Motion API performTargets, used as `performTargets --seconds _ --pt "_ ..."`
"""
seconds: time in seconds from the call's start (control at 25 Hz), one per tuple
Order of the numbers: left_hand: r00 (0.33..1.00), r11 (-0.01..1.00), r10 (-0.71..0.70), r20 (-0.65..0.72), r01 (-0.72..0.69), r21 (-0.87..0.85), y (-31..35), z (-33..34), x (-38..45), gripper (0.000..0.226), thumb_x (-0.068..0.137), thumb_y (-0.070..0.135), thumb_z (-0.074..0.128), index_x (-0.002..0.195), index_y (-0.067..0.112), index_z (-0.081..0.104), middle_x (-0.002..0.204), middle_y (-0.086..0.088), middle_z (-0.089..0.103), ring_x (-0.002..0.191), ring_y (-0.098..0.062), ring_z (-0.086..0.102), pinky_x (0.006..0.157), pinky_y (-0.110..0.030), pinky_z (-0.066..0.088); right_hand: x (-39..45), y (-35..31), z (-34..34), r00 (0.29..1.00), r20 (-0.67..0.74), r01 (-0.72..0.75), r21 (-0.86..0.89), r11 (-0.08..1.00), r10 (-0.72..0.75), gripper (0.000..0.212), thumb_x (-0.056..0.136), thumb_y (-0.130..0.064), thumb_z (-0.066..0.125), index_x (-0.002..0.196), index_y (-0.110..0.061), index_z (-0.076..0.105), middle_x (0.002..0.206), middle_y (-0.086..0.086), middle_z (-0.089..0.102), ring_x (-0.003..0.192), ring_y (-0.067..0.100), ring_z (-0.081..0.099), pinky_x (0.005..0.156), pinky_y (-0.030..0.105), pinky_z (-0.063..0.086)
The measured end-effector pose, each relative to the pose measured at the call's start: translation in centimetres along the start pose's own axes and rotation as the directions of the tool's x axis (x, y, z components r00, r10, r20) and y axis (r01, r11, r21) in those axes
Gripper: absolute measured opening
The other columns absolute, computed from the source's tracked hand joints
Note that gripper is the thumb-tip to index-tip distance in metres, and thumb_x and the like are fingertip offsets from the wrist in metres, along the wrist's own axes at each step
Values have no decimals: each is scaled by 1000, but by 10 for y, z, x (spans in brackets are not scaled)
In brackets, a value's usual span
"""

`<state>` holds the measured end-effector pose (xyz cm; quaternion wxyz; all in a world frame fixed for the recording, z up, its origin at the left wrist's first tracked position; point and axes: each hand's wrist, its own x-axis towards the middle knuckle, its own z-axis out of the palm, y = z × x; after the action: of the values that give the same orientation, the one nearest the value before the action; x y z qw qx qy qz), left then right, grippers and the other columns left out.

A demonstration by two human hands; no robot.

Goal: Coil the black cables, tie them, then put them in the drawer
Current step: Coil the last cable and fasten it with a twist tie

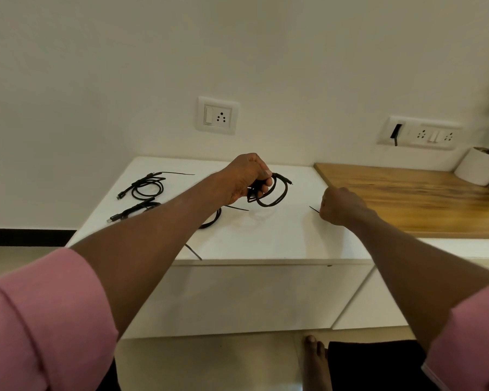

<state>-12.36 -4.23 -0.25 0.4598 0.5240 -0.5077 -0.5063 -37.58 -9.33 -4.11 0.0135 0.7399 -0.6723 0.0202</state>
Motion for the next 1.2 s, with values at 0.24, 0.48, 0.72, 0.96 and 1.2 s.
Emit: performTargets --seconds 0.24,0.48,0.72,0.96,1.2 --pt "992 998 27 -123 -33 -48 -4 -17 2 18 98 -6 55 89 9 56 77 -14 69 67 -28 67 77 -42 54 7 -31 -4 993 -104 100 399 911 -63 14 86 -13 49 87 -17 63 87 2 69 80 21 64 72 35 58" --pt "937 994 65 -344 -89 -56 -6 -27 6 16 98 -6 50 96 10 52 75 -16 61 62 -23 54 74 -49 62 -5 -78 -43 980 -167 191 933 304 -106 11 96 -2 66 104 1 73 79 11 71 70 19 70 65 25 57" --pt "906 985 169 -389 -171 30 -8 -32 9 16 96 -7 53 93 9 51 87 -20 60 69 -23 57 67 -50 65 -10 -103 -48 984 -5 45 974 221 -178 16 89 1 71 104 -4 77 93 20 77 82 24 75 83 34 64" --pt "879 975 221 -423 -184 128 -11 -35 13 16 96 -4 55 90 11 52 90 -17 62 75 -22 60 66 -42 65 -8 -119 -51 990 -95 113 975 190 -103 21 86 2 71 105 -3 78 88 17 75 69 17 63 70 28 57" --pt "896 981 195 -399 -170 98 -9 -32 16 12 98 0 55 99 11 52 89 -16 63 71 -22 60 68 -39 63 -3 -128 -39 994 -103 87 941 327 33 5 85 4 74 89 3 77 83 23 77 63 22 69 68 33 65"
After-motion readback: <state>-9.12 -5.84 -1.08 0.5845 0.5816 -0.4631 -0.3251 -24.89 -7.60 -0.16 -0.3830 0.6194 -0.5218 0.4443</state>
